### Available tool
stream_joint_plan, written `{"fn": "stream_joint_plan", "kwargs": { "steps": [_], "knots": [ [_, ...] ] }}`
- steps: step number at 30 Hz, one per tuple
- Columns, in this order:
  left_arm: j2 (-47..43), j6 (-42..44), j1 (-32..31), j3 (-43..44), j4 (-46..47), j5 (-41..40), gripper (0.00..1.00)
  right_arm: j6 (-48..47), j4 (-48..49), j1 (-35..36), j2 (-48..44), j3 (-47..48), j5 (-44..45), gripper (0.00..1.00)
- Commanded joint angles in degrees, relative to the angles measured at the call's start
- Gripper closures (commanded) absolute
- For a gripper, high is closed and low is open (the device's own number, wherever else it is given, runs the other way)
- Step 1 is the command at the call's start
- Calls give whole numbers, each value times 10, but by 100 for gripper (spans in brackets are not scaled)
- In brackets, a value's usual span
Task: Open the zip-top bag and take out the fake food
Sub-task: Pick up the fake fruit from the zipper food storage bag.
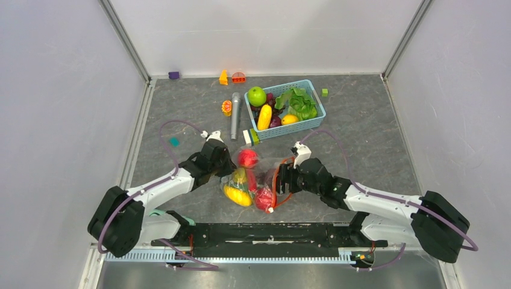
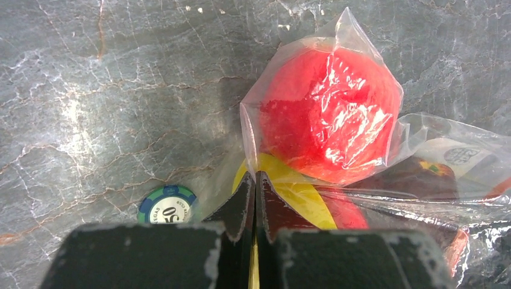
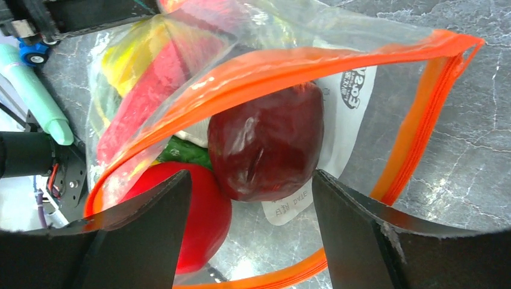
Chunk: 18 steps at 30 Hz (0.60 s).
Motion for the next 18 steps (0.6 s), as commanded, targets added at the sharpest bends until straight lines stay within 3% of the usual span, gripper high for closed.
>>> {"fn": "stream_joint_plan", "kwargs": {
  "steps": [1, 18],
  "knots": [
    [-21, -20, 0, -17, -15, 11, 98, -8, 31, -7, 24, 25, -3, 21],
    [-40, -31, -2, -38, -10, 30, 98, -20, 83, -15, 142, 48, -18, 12]
  ]
}}
